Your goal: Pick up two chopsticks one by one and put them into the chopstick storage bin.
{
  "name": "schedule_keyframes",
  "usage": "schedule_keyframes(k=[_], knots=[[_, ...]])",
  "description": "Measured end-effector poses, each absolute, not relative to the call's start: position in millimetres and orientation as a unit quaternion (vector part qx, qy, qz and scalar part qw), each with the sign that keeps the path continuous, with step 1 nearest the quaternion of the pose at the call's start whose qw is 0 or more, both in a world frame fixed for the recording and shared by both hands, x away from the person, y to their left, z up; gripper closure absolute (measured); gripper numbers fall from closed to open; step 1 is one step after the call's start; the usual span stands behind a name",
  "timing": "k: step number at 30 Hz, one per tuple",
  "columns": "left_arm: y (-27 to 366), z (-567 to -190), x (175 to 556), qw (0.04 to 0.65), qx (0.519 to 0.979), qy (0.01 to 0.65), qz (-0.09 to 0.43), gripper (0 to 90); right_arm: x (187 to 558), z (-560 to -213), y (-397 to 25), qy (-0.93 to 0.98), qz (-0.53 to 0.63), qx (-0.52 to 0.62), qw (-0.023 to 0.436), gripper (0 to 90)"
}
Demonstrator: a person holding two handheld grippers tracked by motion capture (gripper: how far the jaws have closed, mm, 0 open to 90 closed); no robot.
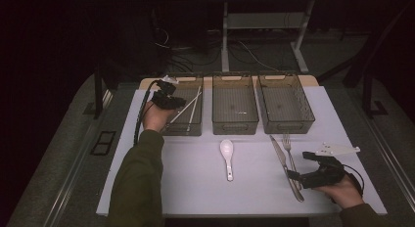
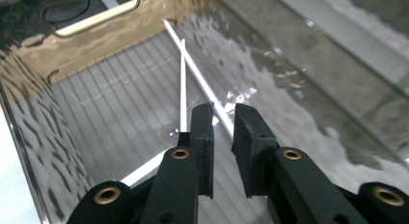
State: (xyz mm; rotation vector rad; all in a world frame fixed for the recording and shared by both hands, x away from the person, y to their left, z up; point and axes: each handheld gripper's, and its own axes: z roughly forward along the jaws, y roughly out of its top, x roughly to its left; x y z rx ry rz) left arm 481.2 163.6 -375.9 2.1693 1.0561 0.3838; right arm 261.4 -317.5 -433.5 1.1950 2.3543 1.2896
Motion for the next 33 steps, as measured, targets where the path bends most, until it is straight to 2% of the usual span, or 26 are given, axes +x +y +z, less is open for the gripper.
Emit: schedule_keyframes(k=[7,10,19,23,33], knots=[[165.0,-360.6,469.1,0.371,0.827,0.399,0.141,68.6,261.1,-433.1,-317.6,0.797,0.436,0.406,0.102,0.8],[164.6,-355.5,460.6,0.384,0.825,0.391,0.137,61.9,261.1,-433.1,-317.6,0.797,0.436,0.405,0.103,0.8],[159.0,-346.6,428.5,0.413,0.824,0.365,0.129,51.5,260.9,-432.9,-317.2,0.796,0.436,0.406,0.102,0.8],[154.3,-345.6,411.4,0.42,0.83,0.345,0.124,44.0,261.2,-433.2,-317.0,0.797,0.437,0.404,0.103,0.8],[146.9,-353.9,365.9,0.45,0.828,0.313,0.115,36.0,261.0,-433.1,-317.1,0.797,0.436,0.406,0.102,0.8]])
